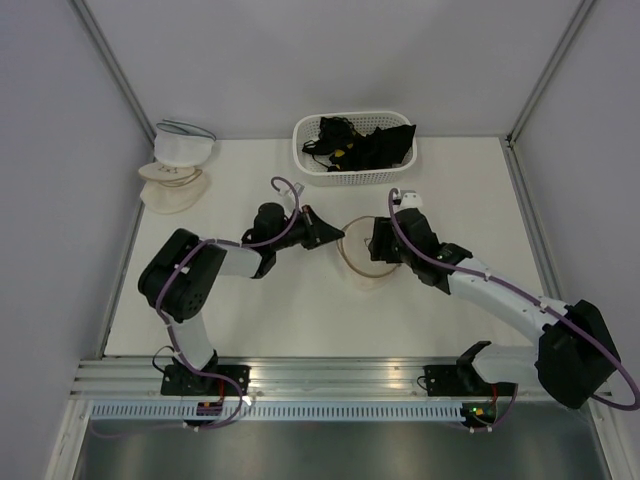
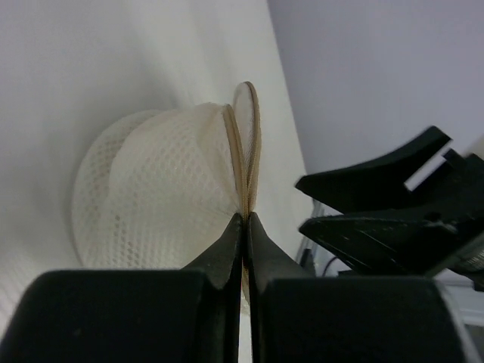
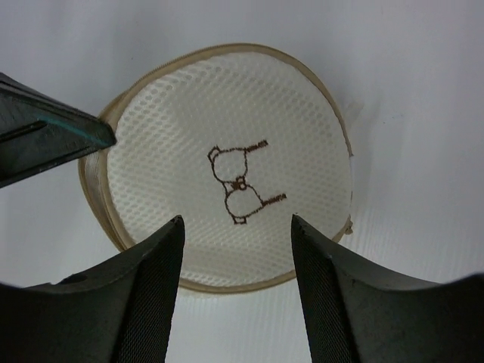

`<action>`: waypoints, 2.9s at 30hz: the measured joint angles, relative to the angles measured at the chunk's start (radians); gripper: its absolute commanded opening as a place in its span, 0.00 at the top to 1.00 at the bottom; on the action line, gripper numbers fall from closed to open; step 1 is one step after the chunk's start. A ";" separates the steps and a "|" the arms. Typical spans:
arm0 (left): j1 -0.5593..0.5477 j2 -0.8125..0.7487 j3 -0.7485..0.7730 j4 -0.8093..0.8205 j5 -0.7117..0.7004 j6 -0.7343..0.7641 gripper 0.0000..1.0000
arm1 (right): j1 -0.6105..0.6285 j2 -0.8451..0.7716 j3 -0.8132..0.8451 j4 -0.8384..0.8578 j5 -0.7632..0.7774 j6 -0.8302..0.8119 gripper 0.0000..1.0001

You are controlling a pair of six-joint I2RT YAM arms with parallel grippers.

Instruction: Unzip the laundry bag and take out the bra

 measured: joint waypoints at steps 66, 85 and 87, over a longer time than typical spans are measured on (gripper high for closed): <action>-0.025 0.192 -0.099 0.507 0.105 -0.607 0.77 | 0.003 -0.013 0.017 -0.075 0.143 0.018 0.90; -0.204 0.006 0.429 -0.393 -0.075 0.053 0.49 | 0.003 -0.058 0.017 -0.138 0.175 0.013 0.74; -0.223 0.029 0.522 -0.529 -0.124 0.122 0.49 | 0.003 -0.061 0.017 -0.141 0.174 0.013 0.70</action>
